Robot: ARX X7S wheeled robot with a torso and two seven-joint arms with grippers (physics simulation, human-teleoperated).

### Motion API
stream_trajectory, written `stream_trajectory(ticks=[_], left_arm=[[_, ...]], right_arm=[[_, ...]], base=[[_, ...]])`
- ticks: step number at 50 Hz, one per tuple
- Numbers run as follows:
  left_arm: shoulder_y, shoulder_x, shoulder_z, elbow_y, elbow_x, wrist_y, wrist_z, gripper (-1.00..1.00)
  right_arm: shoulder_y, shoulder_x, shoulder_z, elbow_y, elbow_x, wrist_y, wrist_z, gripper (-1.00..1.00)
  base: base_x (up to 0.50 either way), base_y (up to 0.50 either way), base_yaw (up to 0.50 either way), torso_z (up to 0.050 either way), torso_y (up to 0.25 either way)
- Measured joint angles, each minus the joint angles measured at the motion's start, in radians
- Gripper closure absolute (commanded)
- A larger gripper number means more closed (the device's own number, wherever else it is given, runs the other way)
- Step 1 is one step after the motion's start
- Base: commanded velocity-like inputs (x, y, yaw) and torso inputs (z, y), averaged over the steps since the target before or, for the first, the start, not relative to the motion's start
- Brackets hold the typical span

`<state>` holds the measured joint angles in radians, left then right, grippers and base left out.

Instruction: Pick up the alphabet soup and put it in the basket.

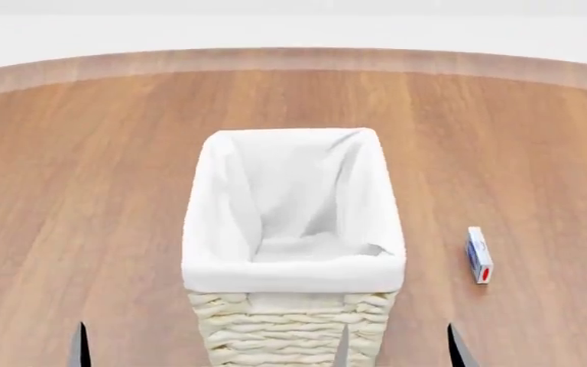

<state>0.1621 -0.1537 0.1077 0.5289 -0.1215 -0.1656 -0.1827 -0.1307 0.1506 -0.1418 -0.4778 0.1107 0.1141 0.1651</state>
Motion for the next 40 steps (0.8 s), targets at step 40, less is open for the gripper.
stream_trajectory(ticks=[40], left_arm=[[-0.006,-0.028,0.028,-0.017,-0.019,0.010,-0.031,-1.00]], right_arm=[[-0.006,0.034,-0.018,0.002,0.033,-0.021,0.029,-1.00]], base=[[0.00,0.13,0.00,0.000,0.000]])
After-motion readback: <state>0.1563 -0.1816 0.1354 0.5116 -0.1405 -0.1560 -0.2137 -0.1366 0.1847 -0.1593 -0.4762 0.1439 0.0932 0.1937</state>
